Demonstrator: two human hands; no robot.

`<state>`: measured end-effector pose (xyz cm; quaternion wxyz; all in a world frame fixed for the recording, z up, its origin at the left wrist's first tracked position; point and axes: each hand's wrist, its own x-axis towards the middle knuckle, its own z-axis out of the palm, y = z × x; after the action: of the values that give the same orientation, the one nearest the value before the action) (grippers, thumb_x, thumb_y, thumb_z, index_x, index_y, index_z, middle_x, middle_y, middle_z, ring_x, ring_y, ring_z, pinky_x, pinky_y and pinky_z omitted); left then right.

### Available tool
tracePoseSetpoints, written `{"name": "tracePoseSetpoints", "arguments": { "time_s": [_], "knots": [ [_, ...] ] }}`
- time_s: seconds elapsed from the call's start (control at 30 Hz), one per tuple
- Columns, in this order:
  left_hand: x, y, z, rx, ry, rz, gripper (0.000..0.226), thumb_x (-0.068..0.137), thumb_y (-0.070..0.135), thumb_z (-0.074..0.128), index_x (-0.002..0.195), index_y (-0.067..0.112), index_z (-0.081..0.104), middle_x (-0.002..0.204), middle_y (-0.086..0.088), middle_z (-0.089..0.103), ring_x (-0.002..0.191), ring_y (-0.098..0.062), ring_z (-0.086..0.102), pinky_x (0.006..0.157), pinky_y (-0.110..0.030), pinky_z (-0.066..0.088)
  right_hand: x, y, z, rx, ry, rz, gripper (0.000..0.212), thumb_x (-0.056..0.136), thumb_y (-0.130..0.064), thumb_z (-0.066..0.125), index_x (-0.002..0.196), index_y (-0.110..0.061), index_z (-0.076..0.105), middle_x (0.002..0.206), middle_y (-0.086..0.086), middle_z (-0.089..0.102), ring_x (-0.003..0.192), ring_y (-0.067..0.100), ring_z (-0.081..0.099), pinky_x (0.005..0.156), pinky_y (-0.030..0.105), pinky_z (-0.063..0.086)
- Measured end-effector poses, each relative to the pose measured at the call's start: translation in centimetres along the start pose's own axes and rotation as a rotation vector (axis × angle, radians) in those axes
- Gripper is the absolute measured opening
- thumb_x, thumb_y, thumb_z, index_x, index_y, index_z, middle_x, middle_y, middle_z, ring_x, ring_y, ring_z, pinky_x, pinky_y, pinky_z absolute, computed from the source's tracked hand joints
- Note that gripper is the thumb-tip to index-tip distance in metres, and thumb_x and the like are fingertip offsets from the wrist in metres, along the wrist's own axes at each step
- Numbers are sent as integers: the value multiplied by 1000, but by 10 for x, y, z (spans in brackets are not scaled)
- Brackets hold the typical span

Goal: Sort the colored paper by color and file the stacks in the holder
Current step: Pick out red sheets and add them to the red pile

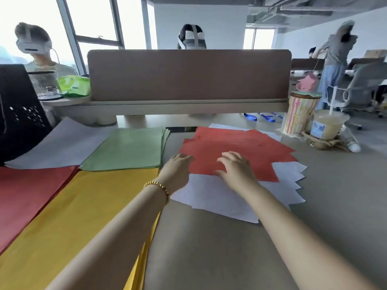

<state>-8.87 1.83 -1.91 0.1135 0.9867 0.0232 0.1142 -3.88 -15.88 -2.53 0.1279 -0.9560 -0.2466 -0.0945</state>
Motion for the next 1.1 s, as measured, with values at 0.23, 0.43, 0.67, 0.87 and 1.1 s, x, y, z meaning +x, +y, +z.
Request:
{"name": "tracePoseSetpoints", "arguments": {
  "time_s": [0.23, 0.43, 0.67, 0.87, 1.1],
  "knots": [
    [33, 2, 26, -52, -40, -188, 47, 90, 39, 56, 126, 10, 48, 123, -15, 55, 113, -34, 52, 94, -41, 46, 14, 12, -10, -78, -303, 0, 49, 95, -39, 49, 131, -7, 41, 135, 16, 46, 125, 33, 45, 100, 38, 39],
    [29, -4, 18, -292, 206, -263, 29, 92, 16, 46, 117, 13, 60, 115, -11, 63, 94, -28, 60, 74, -27, 45, 14, 2, -7, -350, -144, -98, 37, 87, 0, 49, 123, -5, 48, 121, 12, 53, 113, 32, 51, 85, 38, 45],
    [26, -7, 13, -29, -128, 82, 47, 91, 32, 57, 134, 20, 47, 131, -4, 55, 118, -24, 52, 98, -32, 42, 7, 22, -23, -244, -283, 12, 31, 97, -26, 46, 115, -2, 51, 117, 18, 56, 107, 34, 55, 77, 33, 40],
    [23, 6, 24, 301, 130, 117, 25, 90, 3, 43, 105, 17, 58, 96, -2, 65, 90, -25, 60, 61, -32, 45, 7, 8, -3, -410, -35, -12, 41, 85, 1, 53, 125, -4, 44, 122, 13, 54, 112, 30, 55, 85, 35, 48],
    [22, 19, -2, -626, 265, -54, 49, 92, 55, 36, 82, 22, 72, 81, -3, 64, 69, -18, 55, 60, -27, 35, 16, 52, -14, -224, 291, 222, 45, 78, 8, 41, 112, -16, 58, 115, 4, 58, 118, 28, 44, 115, 48, 12]
  ]
}}
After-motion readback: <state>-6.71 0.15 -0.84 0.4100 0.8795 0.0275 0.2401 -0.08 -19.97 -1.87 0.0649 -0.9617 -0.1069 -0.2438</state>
